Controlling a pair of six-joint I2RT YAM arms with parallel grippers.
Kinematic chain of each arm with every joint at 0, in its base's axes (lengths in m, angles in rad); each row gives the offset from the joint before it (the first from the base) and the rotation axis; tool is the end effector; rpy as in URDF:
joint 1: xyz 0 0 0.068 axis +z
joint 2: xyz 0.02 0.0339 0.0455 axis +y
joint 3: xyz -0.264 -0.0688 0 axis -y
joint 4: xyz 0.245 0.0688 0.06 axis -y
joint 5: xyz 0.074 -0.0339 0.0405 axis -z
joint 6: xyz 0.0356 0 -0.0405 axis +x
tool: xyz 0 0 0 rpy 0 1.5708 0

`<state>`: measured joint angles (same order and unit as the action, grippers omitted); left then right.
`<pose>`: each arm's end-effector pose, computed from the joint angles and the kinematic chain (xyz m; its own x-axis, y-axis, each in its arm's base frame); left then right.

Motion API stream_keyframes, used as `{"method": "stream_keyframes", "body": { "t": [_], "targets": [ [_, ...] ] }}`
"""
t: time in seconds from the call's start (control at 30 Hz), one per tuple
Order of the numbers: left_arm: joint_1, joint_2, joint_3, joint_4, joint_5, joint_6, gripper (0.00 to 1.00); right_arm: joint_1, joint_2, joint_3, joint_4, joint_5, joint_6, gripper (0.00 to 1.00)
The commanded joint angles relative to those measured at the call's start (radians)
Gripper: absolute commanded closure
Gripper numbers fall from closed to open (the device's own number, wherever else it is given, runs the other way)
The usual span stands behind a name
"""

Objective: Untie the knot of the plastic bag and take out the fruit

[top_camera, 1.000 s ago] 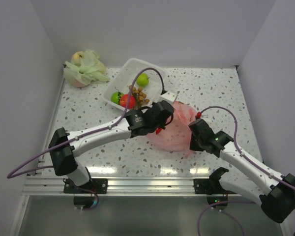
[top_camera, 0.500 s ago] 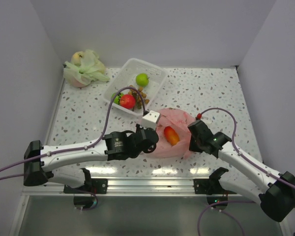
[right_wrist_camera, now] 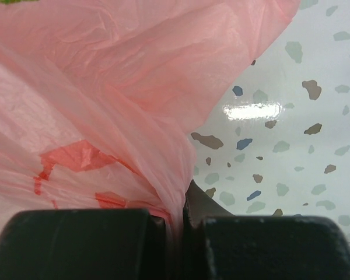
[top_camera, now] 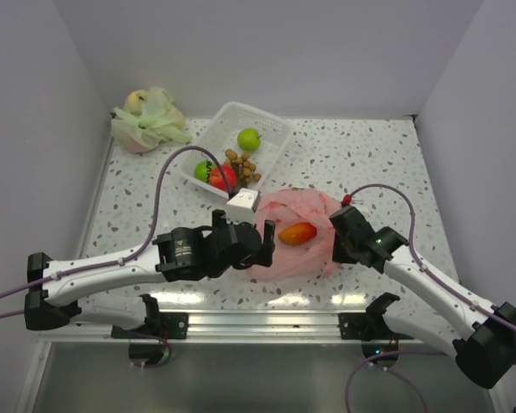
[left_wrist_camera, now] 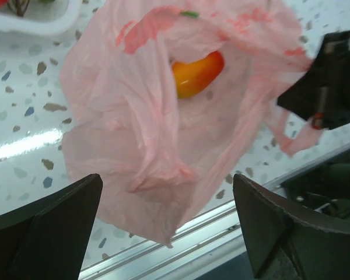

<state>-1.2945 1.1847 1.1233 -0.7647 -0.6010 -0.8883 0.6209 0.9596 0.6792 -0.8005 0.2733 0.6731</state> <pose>0.0845 -0.2243 0.3269 -0.6611 -0.0145 -0.7501 0.2789 0.9234 -0.2637 0.1451 0.0920 0.2240 -0.8460 0.1329 -0.5164 0.0902 0.9901 0.1071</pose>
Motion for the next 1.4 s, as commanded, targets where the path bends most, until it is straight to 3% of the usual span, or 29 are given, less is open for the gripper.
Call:
{"method": "stream_keyframes", "body": {
  "t": [0.0,0.27,0.5,0.6,0.8,1.1,1.37],
  "targets": [
    [-0.011,-0.014,0.163,0.027,-0.014,0.064,0.0,0.0,-0.005,0.068,-0.026,0.041,-0.024,0.99],
    [-0.011,0.075,0.45,-0.059,-0.094,0.179,0.0,0.0,-0.004,0.077,-0.028,0.043,-0.024,1.0],
    [-0.008,0.269,0.549,0.013,0.059,0.36,0.09,0.0,0.002,0.074,-0.016,0.027,-0.024,0.99],
    [0.014,0.357,0.527,0.042,0.156,0.402,0.13,0.0,-0.002,0.071,-0.008,0.018,-0.024,0.99],
    [0.133,0.421,0.342,0.224,0.292,0.428,0.17,0.0,-0.007,0.054,0.0,-0.005,-0.023,0.99],
    [0.173,0.535,0.176,0.445,0.311,0.515,0.19,0.0,-0.021,-0.015,0.018,-0.043,0.016,1.0],
    [0.195,0.607,0.113,0.608,0.288,0.618,0.02,0.0,-0.009,-0.033,0.061,-0.081,-0.013,1.0]
  ]
}}
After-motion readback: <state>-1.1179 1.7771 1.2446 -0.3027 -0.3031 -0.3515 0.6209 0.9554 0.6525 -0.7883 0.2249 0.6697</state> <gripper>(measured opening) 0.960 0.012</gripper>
